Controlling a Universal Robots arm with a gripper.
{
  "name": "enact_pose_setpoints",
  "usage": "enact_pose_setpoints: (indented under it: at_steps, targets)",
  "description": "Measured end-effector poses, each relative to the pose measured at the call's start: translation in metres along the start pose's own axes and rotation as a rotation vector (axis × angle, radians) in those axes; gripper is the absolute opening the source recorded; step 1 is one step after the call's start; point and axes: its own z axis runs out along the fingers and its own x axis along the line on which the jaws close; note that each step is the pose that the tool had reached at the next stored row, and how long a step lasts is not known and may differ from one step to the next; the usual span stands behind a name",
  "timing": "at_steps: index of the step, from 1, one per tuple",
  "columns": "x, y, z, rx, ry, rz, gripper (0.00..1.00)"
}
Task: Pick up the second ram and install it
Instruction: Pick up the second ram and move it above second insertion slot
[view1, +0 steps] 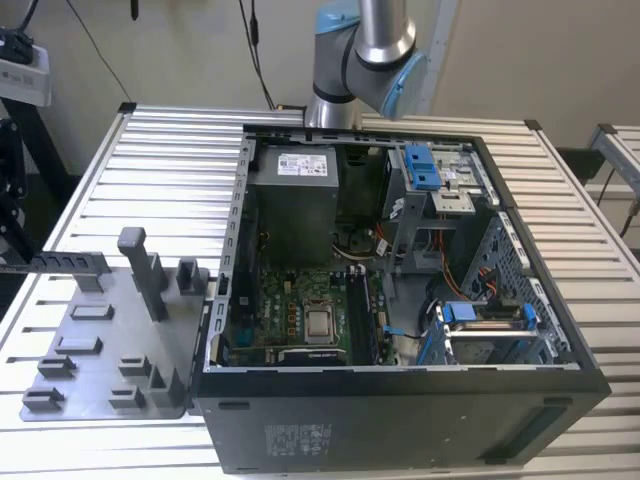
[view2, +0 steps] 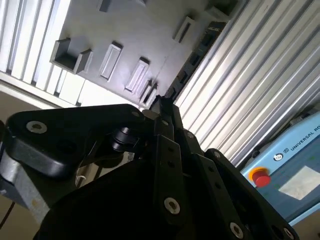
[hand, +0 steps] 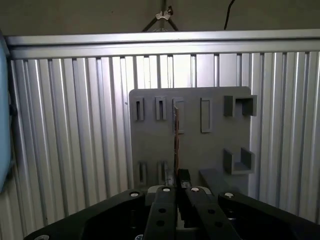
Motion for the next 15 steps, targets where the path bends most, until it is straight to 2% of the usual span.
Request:
enact_pose_setpoints:
  at_steps: [8, 15]
  targets:
    - [-0.0007, -0.0005, -0.0164, 0.0, 0.0, 0.0, 0.14]
    - [-0.0012, -0.0009, -0.0278, 0.0, 0.0, 0.0, 0.14]
